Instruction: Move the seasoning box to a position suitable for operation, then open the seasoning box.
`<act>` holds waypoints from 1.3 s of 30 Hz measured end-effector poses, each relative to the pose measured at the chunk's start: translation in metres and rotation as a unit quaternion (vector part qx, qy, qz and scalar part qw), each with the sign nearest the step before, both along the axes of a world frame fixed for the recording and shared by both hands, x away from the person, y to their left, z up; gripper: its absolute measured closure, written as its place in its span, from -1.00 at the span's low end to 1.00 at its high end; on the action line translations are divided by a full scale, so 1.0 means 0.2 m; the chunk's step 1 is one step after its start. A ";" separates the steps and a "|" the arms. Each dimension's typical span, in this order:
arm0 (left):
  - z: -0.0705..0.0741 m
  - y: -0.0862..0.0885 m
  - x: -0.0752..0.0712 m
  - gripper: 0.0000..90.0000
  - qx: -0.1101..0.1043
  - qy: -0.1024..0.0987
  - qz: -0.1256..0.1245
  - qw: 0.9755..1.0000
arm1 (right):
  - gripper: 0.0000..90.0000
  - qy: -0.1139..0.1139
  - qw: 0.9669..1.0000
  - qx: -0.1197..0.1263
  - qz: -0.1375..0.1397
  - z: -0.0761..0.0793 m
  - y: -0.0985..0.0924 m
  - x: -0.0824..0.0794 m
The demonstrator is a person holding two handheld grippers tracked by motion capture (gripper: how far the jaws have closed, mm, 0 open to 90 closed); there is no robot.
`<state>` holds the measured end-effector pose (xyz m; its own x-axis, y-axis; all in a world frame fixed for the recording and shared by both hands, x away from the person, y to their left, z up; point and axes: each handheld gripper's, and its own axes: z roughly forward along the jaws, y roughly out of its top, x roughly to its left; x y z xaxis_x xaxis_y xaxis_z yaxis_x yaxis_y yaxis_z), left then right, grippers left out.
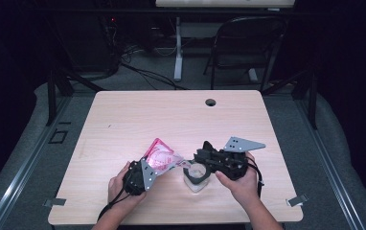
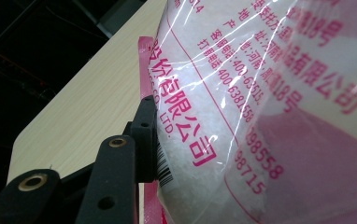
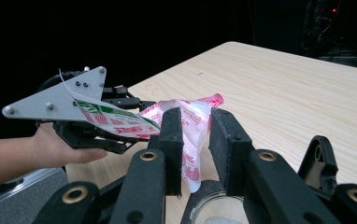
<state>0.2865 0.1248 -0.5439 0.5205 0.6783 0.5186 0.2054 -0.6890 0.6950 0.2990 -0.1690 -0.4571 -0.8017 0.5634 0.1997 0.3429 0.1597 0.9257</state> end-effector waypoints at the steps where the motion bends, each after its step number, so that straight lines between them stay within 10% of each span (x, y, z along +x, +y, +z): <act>1: 0.00 0.00 0.00 0.32 -0.001 -0.001 0.001 1.000 | 0.65 0.000 1.000 0.000 -0.001 0.00 0.00 0.00; 39: 0.02 -0.05 -0.01 0.33 0.065 -0.057 -0.009 0.996 | 0.55 0.011 1.000 -0.002 -0.012 -0.03 0.00 0.00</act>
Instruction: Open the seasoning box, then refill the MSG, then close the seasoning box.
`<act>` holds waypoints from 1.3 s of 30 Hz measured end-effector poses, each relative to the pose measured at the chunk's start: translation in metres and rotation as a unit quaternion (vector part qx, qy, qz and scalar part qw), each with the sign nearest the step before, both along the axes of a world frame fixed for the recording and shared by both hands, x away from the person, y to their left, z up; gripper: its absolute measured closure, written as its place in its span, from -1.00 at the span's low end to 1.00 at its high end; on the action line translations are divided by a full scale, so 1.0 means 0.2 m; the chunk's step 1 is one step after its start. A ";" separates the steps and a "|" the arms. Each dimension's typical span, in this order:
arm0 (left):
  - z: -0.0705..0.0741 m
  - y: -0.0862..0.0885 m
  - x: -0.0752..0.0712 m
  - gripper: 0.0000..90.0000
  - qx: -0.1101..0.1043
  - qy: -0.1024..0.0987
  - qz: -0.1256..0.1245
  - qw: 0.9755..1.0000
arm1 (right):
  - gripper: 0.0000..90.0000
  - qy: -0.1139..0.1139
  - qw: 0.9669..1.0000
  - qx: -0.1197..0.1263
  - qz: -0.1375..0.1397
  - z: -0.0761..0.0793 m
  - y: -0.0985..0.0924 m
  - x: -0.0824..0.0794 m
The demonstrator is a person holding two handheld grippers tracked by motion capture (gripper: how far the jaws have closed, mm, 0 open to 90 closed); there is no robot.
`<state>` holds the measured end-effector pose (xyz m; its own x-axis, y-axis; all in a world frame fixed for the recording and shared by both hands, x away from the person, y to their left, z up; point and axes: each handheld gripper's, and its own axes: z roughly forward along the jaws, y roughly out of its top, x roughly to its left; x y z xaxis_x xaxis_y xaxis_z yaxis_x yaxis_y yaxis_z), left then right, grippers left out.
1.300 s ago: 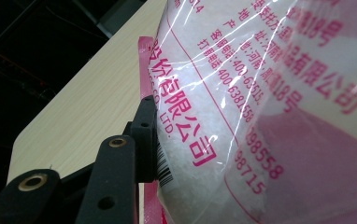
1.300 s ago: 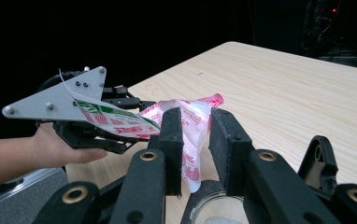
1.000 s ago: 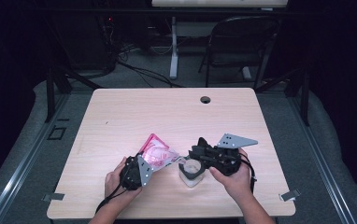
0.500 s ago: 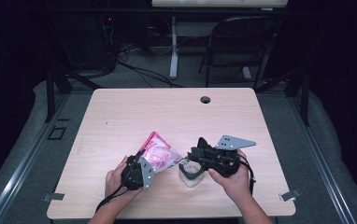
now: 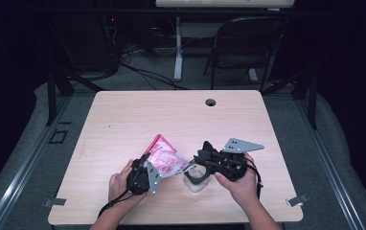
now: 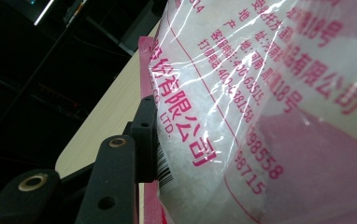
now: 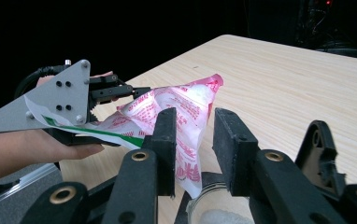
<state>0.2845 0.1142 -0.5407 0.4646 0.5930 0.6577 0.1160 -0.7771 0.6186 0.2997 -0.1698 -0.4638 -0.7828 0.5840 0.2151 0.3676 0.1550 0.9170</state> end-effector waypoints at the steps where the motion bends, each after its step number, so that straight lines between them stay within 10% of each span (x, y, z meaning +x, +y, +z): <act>1: 0.00 0.00 0.00 0.32 0.002 -0.004 -0.002 1.000 | 0.55 0.000 1.000 0.000 -0.001 0.00 0.00 0.00; 39: 0.03 -0.08 0.05 0.33 0.059 -0.059 -0.014 0.996 | 0.54 -0.001 1.000 0.010 -0.010 0.01 -0.04 0.00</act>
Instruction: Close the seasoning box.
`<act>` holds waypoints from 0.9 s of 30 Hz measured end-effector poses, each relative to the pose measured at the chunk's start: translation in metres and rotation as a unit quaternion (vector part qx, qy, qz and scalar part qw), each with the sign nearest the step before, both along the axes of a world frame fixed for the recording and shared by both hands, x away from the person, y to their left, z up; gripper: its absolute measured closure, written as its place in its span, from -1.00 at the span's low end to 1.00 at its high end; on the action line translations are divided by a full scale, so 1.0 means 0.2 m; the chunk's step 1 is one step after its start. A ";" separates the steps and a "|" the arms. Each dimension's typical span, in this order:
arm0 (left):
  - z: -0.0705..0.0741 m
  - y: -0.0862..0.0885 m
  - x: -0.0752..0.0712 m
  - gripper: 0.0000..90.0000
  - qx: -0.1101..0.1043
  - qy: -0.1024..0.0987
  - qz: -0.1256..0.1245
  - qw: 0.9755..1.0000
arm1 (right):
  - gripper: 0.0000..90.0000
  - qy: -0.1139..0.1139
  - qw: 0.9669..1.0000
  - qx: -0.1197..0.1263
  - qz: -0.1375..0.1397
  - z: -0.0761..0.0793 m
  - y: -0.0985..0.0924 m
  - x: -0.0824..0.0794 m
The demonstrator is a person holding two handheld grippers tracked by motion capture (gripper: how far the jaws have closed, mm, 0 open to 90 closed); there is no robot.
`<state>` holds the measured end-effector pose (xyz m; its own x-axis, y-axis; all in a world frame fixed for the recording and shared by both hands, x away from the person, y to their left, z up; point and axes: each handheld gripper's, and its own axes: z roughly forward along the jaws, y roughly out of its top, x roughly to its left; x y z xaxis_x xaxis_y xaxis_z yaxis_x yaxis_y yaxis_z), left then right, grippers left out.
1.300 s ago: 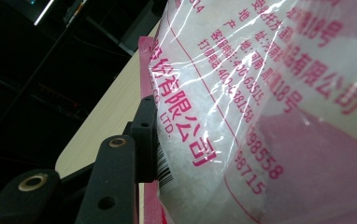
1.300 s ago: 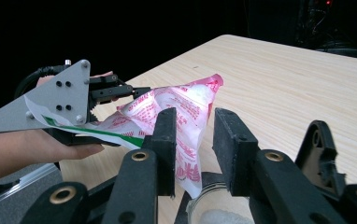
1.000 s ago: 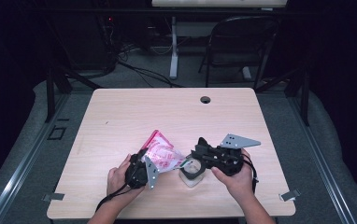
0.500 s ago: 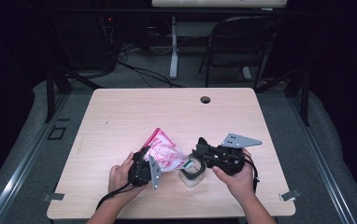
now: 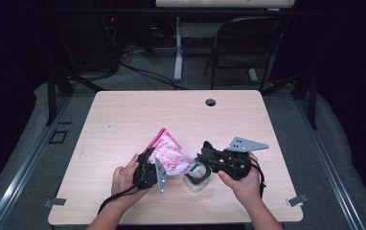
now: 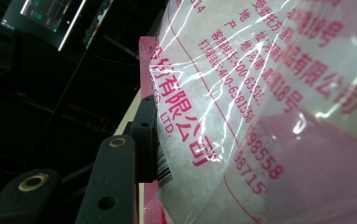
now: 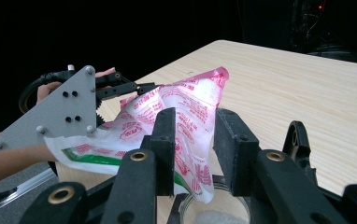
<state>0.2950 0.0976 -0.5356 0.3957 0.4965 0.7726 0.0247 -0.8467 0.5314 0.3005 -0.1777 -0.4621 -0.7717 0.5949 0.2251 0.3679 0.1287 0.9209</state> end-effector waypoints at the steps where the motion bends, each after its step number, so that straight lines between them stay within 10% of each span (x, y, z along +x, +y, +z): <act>1: 0.00 0.00 0.00 0.33 0.000 0.000 -0.001 1.000 | 0.54 0.000 1.000 -0.002 0.000 0.00 0.00 0.00; 27: 0.00 -0.04 -0.02 0.33 0.036 -0.023 -0.014 0.999 | 0.70 0.025 0.997 -0.070 0.022 -0.07 0.10 0.02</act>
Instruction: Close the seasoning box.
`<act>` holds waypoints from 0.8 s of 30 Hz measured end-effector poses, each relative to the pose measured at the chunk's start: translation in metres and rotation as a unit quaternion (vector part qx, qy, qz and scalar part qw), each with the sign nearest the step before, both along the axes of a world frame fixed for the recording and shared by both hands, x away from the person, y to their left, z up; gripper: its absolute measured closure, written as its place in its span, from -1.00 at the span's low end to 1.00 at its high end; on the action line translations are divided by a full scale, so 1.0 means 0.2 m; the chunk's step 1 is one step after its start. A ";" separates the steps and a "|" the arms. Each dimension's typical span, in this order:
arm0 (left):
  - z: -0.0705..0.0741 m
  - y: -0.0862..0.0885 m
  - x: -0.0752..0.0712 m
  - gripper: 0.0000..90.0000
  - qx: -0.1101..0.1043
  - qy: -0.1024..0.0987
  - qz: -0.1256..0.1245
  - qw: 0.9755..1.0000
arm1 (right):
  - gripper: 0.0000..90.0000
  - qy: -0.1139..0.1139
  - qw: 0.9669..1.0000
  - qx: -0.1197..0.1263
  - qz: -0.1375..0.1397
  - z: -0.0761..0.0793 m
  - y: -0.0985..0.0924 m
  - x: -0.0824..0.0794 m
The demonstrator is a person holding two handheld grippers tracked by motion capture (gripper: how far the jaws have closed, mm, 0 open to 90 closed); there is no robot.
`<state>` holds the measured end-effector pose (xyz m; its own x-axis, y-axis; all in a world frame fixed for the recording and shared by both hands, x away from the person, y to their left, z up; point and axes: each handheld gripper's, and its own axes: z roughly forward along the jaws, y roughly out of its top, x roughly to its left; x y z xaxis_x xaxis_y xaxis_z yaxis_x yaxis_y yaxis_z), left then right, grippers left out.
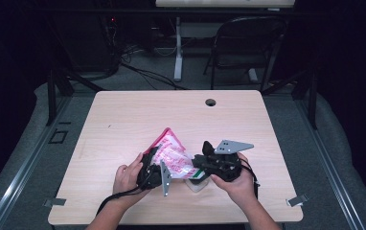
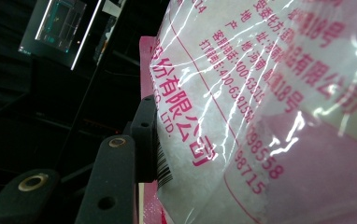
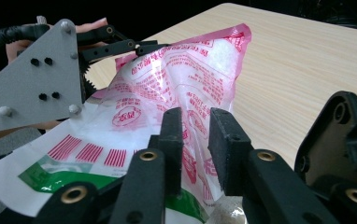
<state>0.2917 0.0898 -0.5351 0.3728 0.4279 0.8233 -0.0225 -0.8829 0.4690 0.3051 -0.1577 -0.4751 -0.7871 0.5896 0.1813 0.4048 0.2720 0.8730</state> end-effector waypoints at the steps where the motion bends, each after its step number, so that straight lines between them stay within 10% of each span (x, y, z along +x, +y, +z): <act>1: 0.00 0.00 0.00 0.33 -0.001 0.000 -0.001 1.000 | 0.71 0.001 1.000 -0.006 -0.001 0.00 0.00 0.00; 24: 0.02 -0.01 -0.02 0.34 0.034 -0.024 -0.007 0.999 | 1.00 0.012 0.999 -0.030 -0.002 -0.02 0.02 0.02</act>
<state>0.2886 0.0872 -0.5308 0.3373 0.3662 0.8673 -0.0559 -0.9118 0.4068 0.3095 -0.1533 -0.4793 -0.7804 0.6032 0.1648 0.4269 0.3213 0.8453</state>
